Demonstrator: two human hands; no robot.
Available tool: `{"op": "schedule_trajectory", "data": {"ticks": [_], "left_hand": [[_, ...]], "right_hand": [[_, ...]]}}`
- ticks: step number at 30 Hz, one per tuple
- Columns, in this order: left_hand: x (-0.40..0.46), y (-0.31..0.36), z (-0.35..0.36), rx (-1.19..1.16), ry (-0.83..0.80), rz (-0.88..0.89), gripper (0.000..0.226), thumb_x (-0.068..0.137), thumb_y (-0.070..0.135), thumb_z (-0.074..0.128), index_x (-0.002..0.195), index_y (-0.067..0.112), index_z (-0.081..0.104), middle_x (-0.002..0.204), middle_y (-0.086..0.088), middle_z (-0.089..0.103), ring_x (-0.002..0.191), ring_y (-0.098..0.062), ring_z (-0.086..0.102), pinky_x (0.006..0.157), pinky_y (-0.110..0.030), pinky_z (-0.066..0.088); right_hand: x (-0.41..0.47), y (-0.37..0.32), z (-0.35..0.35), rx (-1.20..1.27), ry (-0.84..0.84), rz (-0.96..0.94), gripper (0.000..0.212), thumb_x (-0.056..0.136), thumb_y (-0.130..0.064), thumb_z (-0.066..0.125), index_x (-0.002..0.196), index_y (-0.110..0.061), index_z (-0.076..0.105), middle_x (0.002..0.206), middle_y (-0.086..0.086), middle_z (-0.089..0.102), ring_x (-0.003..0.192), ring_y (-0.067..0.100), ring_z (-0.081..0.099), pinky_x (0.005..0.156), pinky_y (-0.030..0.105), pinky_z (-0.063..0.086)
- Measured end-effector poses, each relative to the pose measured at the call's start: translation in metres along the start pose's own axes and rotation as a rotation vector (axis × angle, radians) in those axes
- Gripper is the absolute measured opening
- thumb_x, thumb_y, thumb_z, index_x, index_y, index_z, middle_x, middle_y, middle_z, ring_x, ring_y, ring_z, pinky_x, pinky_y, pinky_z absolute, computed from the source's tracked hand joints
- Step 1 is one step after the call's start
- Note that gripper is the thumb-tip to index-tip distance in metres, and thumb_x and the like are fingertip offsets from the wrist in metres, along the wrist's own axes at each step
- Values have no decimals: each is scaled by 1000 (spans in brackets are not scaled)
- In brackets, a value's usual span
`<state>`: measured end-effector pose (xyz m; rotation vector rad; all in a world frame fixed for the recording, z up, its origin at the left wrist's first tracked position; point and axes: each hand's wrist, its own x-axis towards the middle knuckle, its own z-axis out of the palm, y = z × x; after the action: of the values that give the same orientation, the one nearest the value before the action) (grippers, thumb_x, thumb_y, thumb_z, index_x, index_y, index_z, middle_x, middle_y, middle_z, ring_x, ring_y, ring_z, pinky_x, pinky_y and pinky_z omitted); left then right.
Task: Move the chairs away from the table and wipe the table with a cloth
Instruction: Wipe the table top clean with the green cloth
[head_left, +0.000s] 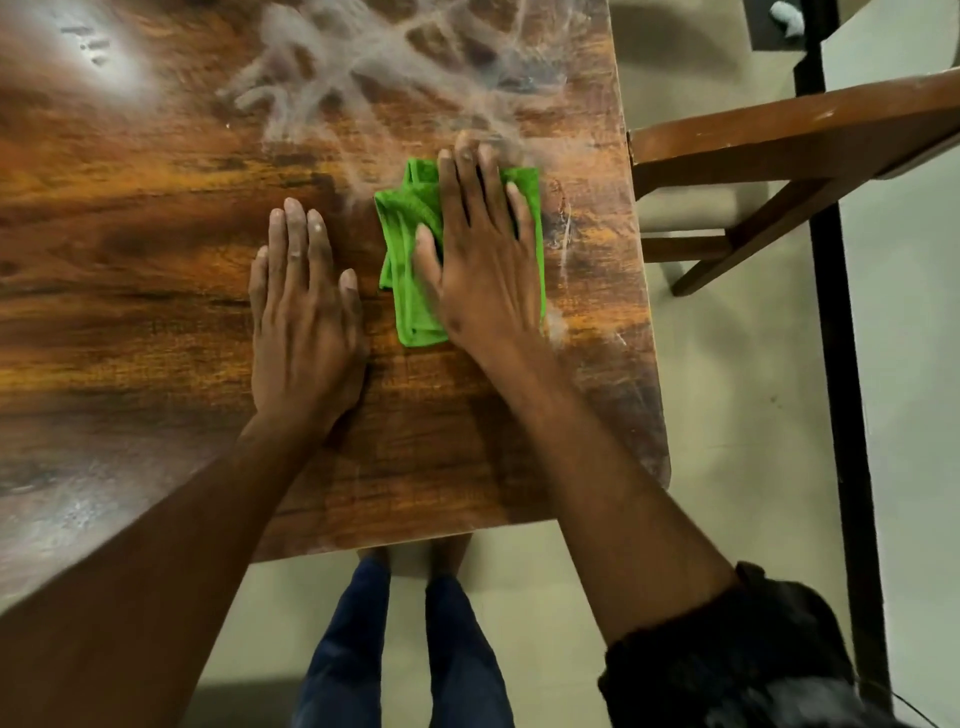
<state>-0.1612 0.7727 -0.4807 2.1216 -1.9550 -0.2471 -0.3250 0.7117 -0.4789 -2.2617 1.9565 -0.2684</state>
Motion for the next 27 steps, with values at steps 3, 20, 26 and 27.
{"op": "schedule_trajectory", "data": {"ticks": [3,20,26,27], "left_hand": [[-2,1,-1,7,3,10,60,116,34,20,168,4,12,177,-13,6,165,-23,2,134,-42,8],[1,-3,2,-38,12,29,60,116,31,23,168,4,10,177,-14,5,165,-23,1,134,-44,9],[1,-3,2,-47,-13,11,60,116,31,24,168,4,8,177,-13,3,165,-22,-1,134,-44,7],[2,-4,2,-47,-22,10,61,116,31,24,168,4,8,177,-13,3,165,-22,-1,134,-44,7]], "right_hand": [[-31,10,-7,-9,-6,-18,67,111,-44,31,169,-13,20,178,8,14,165,23,10,133,43,11],[-97,55,-27,5,-150,-57,69,109,-38,39,170,-17,14,179,0,8,165,14,3,133,44,13],[-28,68,-36,-86,-149,-93,66,112,-40,35,171,-19,12,179,-2,7,165,12,2,132,42,15],[-37,68,-39,-85,-149,-86,66,112,-38,35,171,-18,12,179,-1,7,165,12,2,132,42,14]]}}
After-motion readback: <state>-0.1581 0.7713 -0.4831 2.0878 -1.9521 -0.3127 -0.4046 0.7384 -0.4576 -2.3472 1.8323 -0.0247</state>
